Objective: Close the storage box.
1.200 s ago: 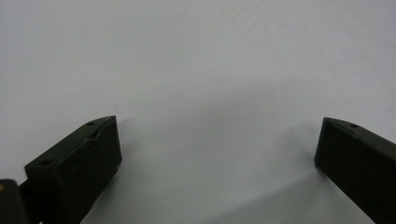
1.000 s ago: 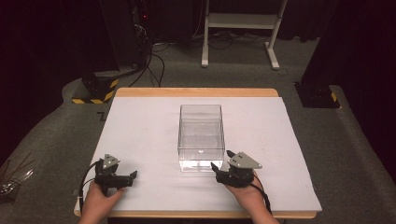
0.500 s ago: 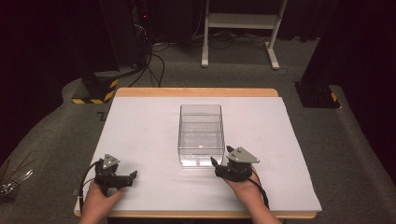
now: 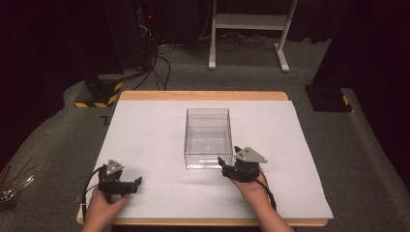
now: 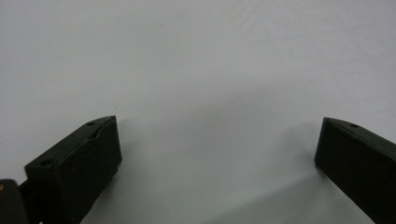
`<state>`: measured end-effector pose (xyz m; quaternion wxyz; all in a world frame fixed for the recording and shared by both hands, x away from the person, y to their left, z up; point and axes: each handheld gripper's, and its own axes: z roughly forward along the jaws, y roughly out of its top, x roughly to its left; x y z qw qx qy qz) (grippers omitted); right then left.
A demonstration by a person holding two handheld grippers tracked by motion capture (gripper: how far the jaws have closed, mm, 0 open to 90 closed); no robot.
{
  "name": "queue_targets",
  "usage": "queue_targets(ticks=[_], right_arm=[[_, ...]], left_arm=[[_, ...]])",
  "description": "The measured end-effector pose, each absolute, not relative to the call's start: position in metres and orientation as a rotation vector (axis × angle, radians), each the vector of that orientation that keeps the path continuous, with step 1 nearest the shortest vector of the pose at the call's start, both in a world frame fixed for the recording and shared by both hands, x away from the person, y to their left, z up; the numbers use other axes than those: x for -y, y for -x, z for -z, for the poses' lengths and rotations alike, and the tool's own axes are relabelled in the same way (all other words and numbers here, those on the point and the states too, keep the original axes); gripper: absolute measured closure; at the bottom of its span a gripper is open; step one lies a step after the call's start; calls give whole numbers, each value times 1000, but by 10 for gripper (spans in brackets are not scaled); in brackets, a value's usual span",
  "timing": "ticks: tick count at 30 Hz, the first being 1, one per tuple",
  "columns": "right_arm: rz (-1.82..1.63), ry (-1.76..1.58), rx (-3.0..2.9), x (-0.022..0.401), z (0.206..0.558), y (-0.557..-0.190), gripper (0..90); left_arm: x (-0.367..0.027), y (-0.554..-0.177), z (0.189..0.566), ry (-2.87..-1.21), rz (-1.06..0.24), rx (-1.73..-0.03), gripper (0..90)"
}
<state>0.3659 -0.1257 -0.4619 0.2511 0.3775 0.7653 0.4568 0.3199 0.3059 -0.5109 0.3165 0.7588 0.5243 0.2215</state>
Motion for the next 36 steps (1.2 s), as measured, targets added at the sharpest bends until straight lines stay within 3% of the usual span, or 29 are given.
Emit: queue_targets(ticks=[16,36], right_arm=[[-1253,-1074,-2060,123,463,-384,269],[-1276,-1060,-2075,126,462,-379,303]], left_arm=[[-306,-320,511,-2000,-582,-1381,6],[-306,-320,511,-1999,-582,-1381,6]])
